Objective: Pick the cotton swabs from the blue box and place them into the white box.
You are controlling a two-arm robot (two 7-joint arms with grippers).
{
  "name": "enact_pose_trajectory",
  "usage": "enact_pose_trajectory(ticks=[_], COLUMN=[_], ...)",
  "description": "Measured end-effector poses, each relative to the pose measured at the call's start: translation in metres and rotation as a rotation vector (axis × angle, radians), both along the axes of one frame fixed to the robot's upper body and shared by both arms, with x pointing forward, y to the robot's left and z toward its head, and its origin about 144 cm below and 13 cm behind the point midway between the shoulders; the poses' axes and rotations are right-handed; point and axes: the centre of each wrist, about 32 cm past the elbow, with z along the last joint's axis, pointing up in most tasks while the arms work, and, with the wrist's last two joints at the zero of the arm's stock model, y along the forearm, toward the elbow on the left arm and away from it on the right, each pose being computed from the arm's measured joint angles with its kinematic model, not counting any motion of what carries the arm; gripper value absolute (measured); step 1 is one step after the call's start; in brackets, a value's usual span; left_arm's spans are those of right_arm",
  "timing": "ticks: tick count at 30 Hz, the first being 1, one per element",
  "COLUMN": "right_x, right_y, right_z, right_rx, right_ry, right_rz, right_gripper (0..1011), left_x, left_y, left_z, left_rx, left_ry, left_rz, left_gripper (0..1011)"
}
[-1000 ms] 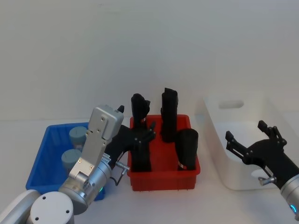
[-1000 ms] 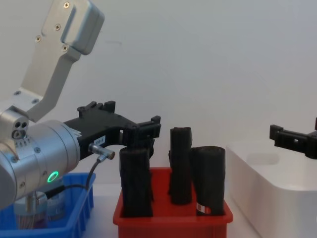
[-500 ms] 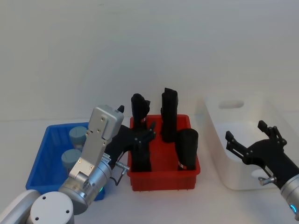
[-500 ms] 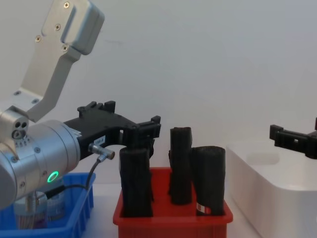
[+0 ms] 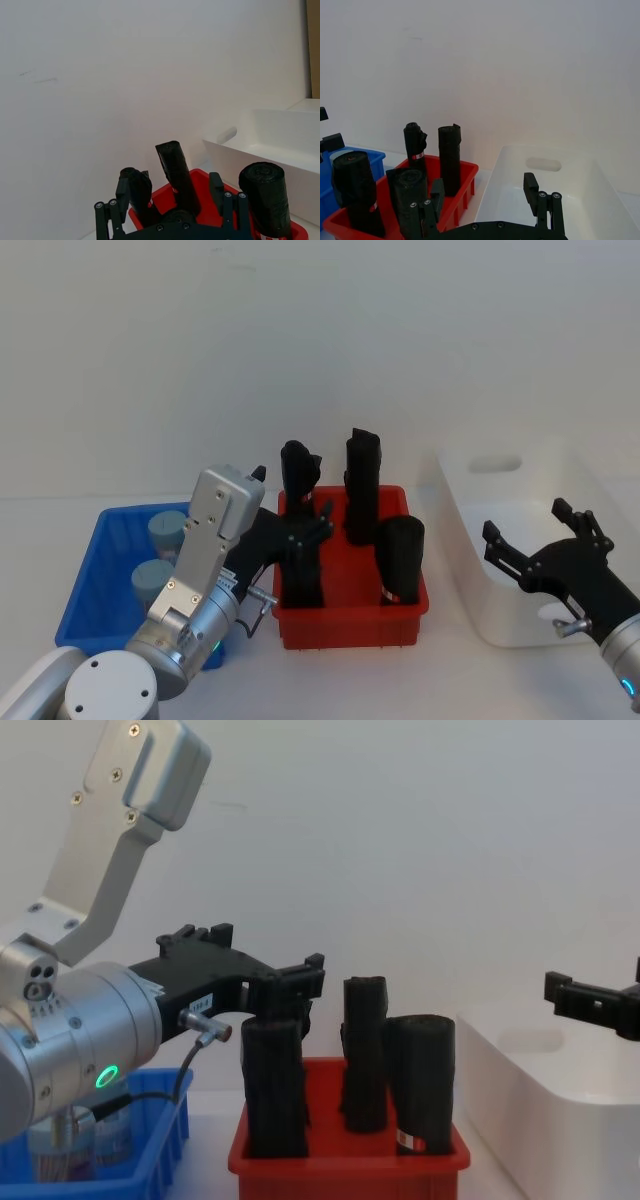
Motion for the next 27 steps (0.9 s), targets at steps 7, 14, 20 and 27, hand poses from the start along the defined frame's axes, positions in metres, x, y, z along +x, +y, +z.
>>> enact_pose_trajectory(ticks=[7,14,20,27], right_x=[0.0,0.0,0.0,0.0], right_y=[0.0,0.0,0.0,0.0], right_z=[0.0,0.0,0.0,0.0], right_rx=[0.0,0.0,0.0,0.0], right_ry=[0.0,0.0,0.0,0.0], right_rz=[0.0,0.0,0.0,0.0], right_gripper=[1002,1002,1002,1002], left_x=[0.0,0.0,0.0,0.0], left_y=[0.0,0.0,0.0,0.0], left_z=[0.0,0.0,0.0,0.0], left_rx=[0.0,0.0,0.0,0.0], left_ry=[0.0,0.0,0.0,0.0], left_rz=[0.0,0.0,0.0,0.0], left_gripper=[1004,1004,1004,1004])
